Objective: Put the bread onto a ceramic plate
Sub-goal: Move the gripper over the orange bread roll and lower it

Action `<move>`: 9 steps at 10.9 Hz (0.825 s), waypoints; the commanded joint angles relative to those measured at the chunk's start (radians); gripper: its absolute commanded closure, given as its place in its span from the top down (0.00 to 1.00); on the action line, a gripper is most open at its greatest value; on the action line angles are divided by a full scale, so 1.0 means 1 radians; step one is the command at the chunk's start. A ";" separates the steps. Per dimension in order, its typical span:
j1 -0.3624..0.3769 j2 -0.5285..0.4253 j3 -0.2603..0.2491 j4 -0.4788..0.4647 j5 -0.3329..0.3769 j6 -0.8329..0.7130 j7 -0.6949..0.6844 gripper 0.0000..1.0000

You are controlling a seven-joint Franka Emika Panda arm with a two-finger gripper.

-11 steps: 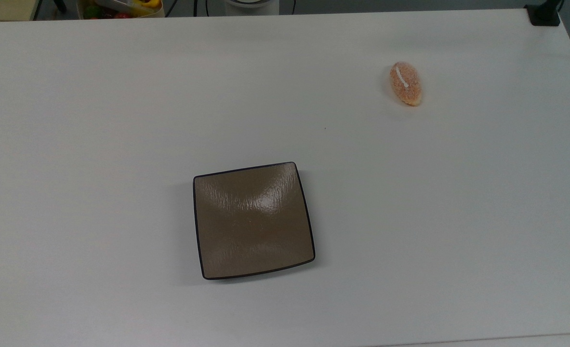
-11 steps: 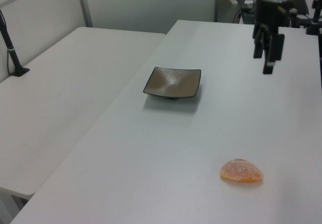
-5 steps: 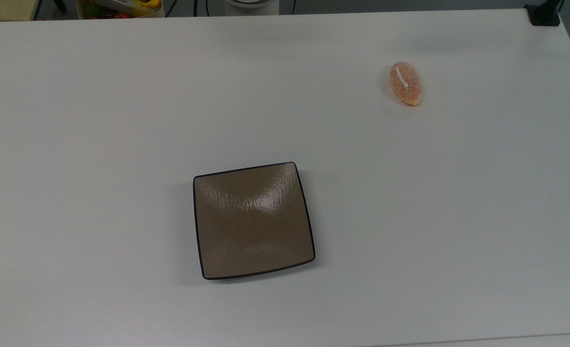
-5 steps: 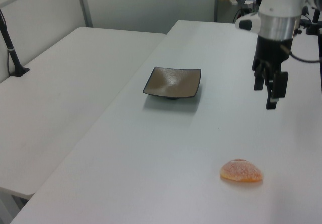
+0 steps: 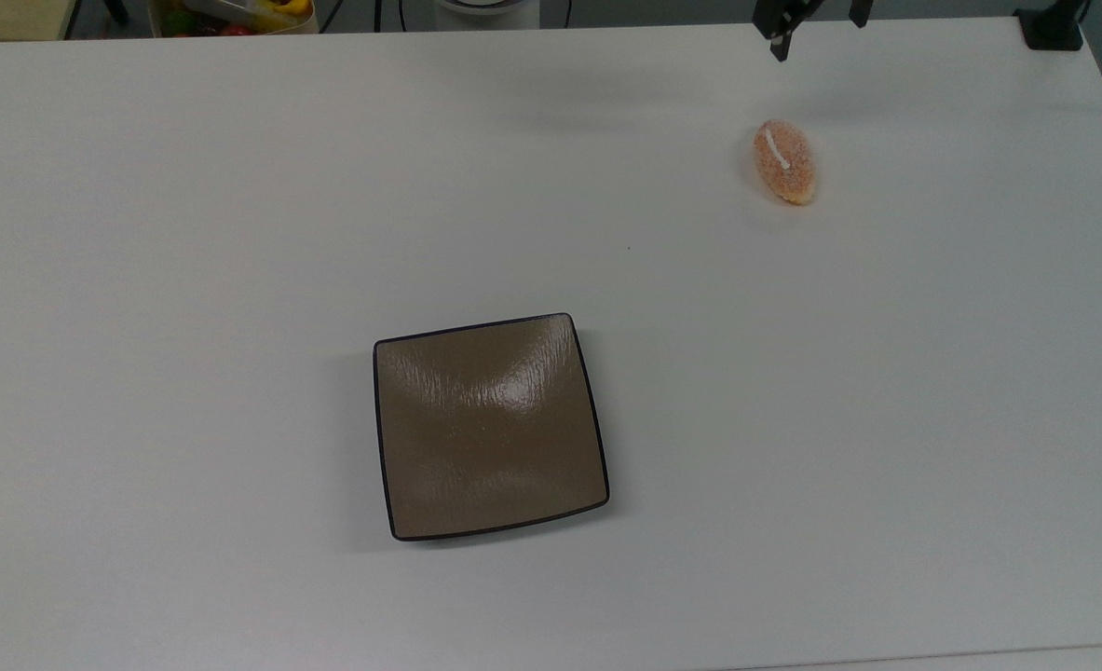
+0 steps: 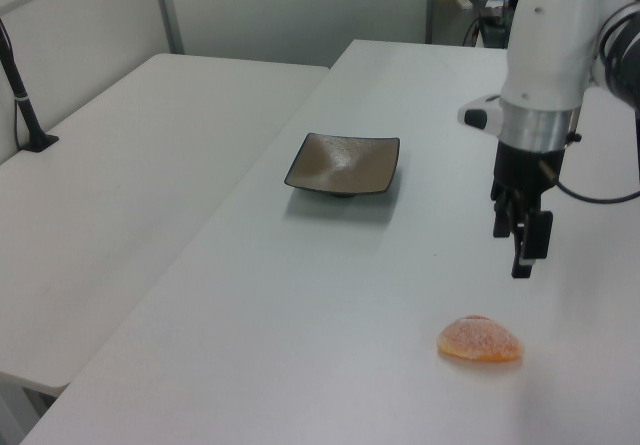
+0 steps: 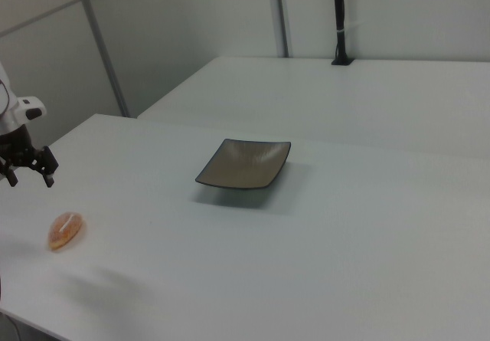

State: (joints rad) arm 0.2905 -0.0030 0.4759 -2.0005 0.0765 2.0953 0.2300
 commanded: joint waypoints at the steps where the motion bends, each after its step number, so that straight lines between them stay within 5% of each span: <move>1: 0.015 0.047 -0.003 -0.041 -0.026 0.095 0.048 1.00; 9: 0.038 0.230 -0.003 -0.050 -0.167 0.215 0.173 1.00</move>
State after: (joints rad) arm 0.3192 0.1950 0.4760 -2.0479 -0.0465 2.2734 0.3574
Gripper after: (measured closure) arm 0.000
